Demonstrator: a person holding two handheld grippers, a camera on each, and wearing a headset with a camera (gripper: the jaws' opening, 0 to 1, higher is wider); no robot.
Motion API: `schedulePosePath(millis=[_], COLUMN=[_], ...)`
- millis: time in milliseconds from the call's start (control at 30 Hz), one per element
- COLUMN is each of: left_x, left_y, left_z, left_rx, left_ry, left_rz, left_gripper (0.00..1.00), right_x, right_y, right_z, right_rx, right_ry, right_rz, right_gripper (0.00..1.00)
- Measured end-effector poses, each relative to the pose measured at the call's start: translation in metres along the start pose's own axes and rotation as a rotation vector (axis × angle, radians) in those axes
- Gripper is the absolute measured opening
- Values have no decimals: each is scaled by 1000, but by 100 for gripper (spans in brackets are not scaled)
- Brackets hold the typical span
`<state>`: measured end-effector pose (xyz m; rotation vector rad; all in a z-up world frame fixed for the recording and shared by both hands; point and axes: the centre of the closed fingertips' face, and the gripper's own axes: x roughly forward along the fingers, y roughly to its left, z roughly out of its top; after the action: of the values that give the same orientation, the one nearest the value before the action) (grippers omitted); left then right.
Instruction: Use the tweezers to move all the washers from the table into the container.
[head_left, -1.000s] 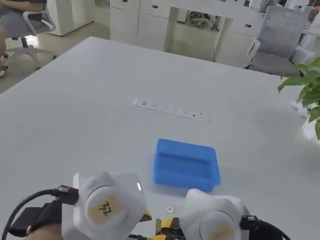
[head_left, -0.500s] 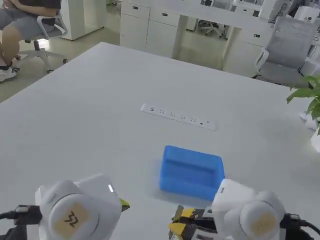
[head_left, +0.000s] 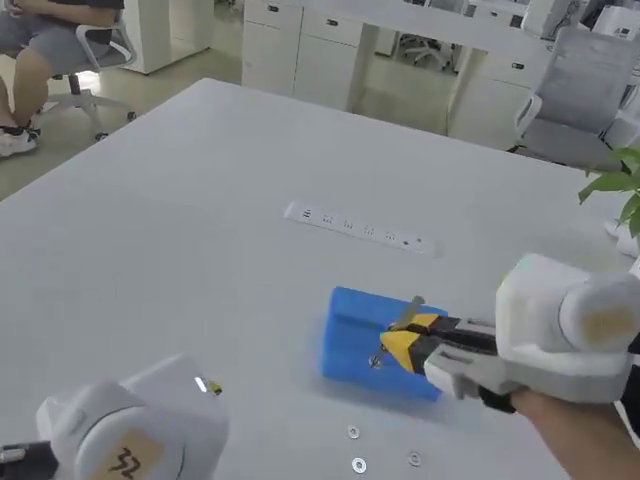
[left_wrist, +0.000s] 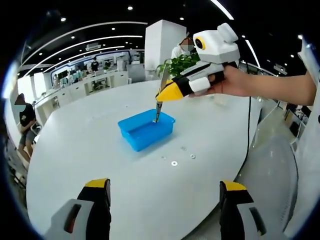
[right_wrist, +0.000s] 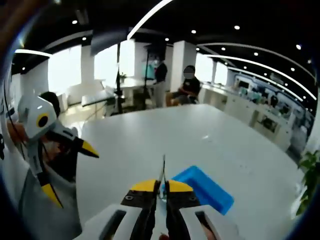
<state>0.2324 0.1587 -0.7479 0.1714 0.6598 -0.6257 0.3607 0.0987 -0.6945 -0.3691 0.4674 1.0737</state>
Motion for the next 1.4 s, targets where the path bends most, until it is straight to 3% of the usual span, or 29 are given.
schedulePosePath(millis=[300,400,600,767,933,1167,1400], left_x=[-3,-5,-4,0,4,9,8], left_y=[11,15,19,17,16,15,19], left_z=[1,9,11,4,4,7,3], left_rx=[-50,-72,-91,-104,-114,-117,-129], left_ry=[-19,-57,-71,-41,-36,-27,-16], left_rz=[65,94,125,121,114,112,119], left_gripper=[99,99,99,99,99,97,97], right_x=[18,27,48,61,82,101,114], right_y=[-16,-21,-36,-42,-49,-49,-50], right_z=[13,13,5,-5,-28,-40,-53], right_rx=[5,1,19,6,25,79,75], right_ry=[-24,-25,-5,24,75,91,117], right_rz=[-9,-16,-26,-32,-17,9,5], right_gripper=[2,2,2,2,2,2,3])
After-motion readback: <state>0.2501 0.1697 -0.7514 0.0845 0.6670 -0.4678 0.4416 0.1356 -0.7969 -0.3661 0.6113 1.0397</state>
